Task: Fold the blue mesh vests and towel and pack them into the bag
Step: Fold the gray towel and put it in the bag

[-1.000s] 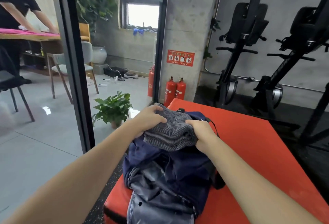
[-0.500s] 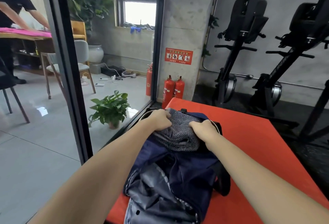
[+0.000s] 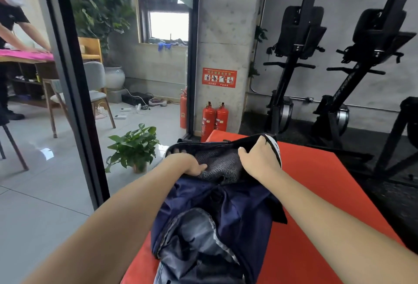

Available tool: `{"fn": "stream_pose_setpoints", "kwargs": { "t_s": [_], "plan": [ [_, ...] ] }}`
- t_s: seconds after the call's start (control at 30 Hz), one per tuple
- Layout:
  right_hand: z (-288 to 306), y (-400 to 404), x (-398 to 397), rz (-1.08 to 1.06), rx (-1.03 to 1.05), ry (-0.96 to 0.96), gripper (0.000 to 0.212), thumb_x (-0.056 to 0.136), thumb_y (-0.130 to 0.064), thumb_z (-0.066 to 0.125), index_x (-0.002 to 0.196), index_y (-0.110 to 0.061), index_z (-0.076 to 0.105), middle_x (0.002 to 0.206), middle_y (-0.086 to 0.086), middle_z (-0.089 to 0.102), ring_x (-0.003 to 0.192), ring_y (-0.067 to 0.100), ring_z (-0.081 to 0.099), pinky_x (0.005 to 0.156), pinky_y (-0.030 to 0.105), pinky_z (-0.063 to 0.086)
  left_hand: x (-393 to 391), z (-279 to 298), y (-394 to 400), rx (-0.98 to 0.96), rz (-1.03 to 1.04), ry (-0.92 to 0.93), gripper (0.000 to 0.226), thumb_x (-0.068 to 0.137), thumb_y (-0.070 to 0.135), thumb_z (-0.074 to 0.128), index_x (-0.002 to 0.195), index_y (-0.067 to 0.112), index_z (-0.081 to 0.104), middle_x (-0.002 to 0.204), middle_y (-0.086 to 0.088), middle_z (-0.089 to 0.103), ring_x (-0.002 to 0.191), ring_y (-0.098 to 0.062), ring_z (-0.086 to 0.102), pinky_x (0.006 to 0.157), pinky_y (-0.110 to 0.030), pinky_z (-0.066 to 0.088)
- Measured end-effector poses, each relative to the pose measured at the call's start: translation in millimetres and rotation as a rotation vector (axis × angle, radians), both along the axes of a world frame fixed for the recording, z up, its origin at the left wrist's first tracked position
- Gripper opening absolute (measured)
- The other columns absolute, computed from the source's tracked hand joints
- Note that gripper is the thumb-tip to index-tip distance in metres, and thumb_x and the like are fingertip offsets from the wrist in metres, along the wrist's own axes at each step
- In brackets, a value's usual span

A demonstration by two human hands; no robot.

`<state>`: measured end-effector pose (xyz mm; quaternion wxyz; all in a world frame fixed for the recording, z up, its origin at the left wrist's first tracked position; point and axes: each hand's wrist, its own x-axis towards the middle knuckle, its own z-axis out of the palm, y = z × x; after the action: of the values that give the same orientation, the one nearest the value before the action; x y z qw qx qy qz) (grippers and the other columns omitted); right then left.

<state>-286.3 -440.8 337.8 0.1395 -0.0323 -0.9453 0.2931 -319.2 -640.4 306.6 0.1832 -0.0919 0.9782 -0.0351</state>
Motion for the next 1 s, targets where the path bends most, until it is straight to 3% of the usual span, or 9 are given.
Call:
{"fn": "stream_pose_setpoints", "kwargs": {
  "t_s": [0.07,0.2,0.47,0.53,0.63,0.77,0.9,1.0],
  "plan": [
    [8.6,6.0,1.1,-0.016,0.007,0.023,0.059,0.097,-0.036,0.054,0.138,0.003,0.039,0.141,0.019,0.048,0.129,0.034,0.047,0.101,0.036,0.04,5.0,9.4,2.7,0.028,0.012,0.056,0.093,0.094,0.074,0.023,0.157,0.007,0.014,0.164,-0.018,0.006,0.15,-0.041,0.006,0.121,-0.054,0.013],
    [24.2,29.6,3.8,-0.039,0.043,0.072,0.05,0.092,-0.033,0.056,0.125,0.003,0.047,0.13,0.02,0.056,0.12,0.036,0.054,0.096,0.037,0.044,23.6,42.8,19.7,0.076,-0.094,0.262,0.07,0.102,0.053,0.038,0.151,0.003,0.033,0.152,-0.016,0.041,0.138,-0.034,0.041,0.113,-0.043,0.035],
    [62.8,118.4,8.9,-0.064,0.097,0.223,0.034,0.09,-0.024,0.056,0.112,0.002,0.054,0.113,0.02,0.063,0.108,0.037,0.059,0.085,0.036,0.046,47.7,97.4,101.5,-0.101,-0.218,0.094,0.076,0.095,0.062,0.047,0.149,0.009,0.04,0.157,-0.011,0.034,0.141,-0.033,0.037,0.114,-0.044,0.034],
    [76.8,148.3,5.6,-0.047,0.126,0.277,0.037,0.09,-0.024,0.056,0.116,0.002,0.055,0.114,0.02,0.064,0.109,0.038,0.058,0.088,0.038,0.046,52.5,105.8,132.3,-0.119,-0.255,0.056,0.083,0.093,0.069,0.043,0.15,0.009,0.038,0.158,-0.013,0.031,0.143,-0.034,0.035,0.116,-0.045,0.031],
    [91.3,191.3,-1.7,0.046,0.208,0.317,0.035,0.09,-0.027,0.056,0.115,-0.002,0.056,0.112,0.017,0.064,0.109,0.037,0.058,0.09,0.04,0.047,64.1,113.8,182.2,-0.057,-0.309,0.116,0.076,0.1,0.062,0.031,0.151,0.005,0.036,0.158,-0.017,0.029,0.144,-0.035,0.031,0.117,-0.043,0.028],
    [76.6,242.8,0.0,0.159,0.302,0.24,0.04,0.089,-0.03,0.054,0.12,-0.006,0.056,0.12,0.01,0.062,0.113,0.032,0.057,0.095,0.043,0.048,79.7,92.4,243.2,0.061,-0.264,0.135,0.089,0.097,0.071,0.018,0.154,0.002,0.024,0.163,-0.022,0.009,0.146,-0.041,0.023,0.117,-0.049,0.025],
    [15.7,282.2,14.2,0.221,0.304,0.003,0.045,0.085,-0.044,0.059,0.119,-0.016,0.059,0.124,0.002,0.062,0.12,0.028,0.056,0.1,0.04,0.045,88.9,34.6,281.9,0.233,-0.116,0.174,0.115,0.084,0.085,0.028,0.154,-0.004,0.011,0.159,-0.022,0.022,0.143,-0.04,0.028,0.117,-0.05,0.025],
    [-14.1,303.9,26.6,0.24,0.243,-0.05,0.053,0.089,-0.045,0.063,0.132,-0.015,0.058,0.135,0.004,0.06,0.126,0.024,0.054,0.105,0.036,0.042,95.5,10.8,295.5,0.318,-0.11,0.308,0.113,0.085,0.082,0.036,0.153,-0.004,0.007,0.155,-0.023,0.029,0.141,-0.04,0.033,0.113,-0.047,0.027]
  ]
}}
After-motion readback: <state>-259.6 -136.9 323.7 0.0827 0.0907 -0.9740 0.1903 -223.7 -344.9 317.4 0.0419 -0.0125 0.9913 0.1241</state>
